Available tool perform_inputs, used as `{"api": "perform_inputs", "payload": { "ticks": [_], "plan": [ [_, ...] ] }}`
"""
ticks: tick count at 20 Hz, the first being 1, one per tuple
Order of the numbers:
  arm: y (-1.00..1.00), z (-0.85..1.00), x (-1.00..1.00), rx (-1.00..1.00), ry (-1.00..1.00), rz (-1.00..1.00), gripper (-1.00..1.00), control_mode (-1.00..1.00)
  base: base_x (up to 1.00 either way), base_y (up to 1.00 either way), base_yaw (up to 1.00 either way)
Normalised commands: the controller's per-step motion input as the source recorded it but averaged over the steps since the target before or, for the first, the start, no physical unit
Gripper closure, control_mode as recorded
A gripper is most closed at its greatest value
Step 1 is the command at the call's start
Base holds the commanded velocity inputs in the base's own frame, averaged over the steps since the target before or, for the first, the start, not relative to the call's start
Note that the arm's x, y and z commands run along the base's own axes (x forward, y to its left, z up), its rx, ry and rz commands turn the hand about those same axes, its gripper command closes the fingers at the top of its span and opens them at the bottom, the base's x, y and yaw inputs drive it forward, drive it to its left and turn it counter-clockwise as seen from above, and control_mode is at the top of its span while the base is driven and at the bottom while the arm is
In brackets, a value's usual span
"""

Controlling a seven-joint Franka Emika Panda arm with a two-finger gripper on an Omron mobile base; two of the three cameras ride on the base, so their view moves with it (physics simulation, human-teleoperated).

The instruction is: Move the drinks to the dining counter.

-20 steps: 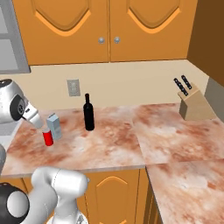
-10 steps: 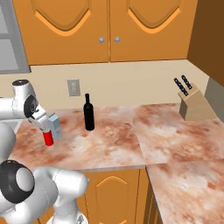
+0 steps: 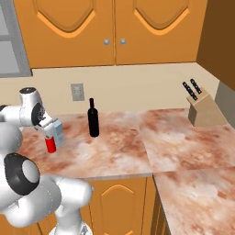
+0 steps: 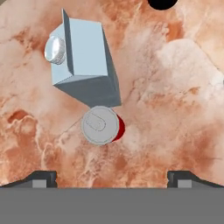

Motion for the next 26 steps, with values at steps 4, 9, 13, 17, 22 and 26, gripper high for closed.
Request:
{"api": "perform_inputs", "payload": {
  "ticks": [4, 9, 13, 17, 22, 26],
  "plan": [
    [0.04, -0.13, 0.51, 0.00, 0.00, 0.00, -1.00, -1.00, 0.00, 0.00, 0.00],
    [0.14, -0.22, 0.37, 0.00, 0.04, 0.00, -1.00, -1.00, 0.00, 0.00, 0.00],
    [0.07, -0.29, 0.09, 0.00, 0.02, 0.00, -1.00, -1.00, 0.00, 0.00, 0.00],
    [0.02, -0.30, 0.13, 0.00, 0.00, 0.00, -1.00, -1.00, 0.00, 0.00, 0.00],
    [0.00, -0.31, 0.03, 0.00, 0.00, 0.00, -1.00, -1.00, 0.00, 0.00, 0.00],
    [0.00, -0.30, 0.07, 0.00, 0.00, 0.00, -1.00, -1.00, 0.00, 0.00, 0.00]
  ]
}}
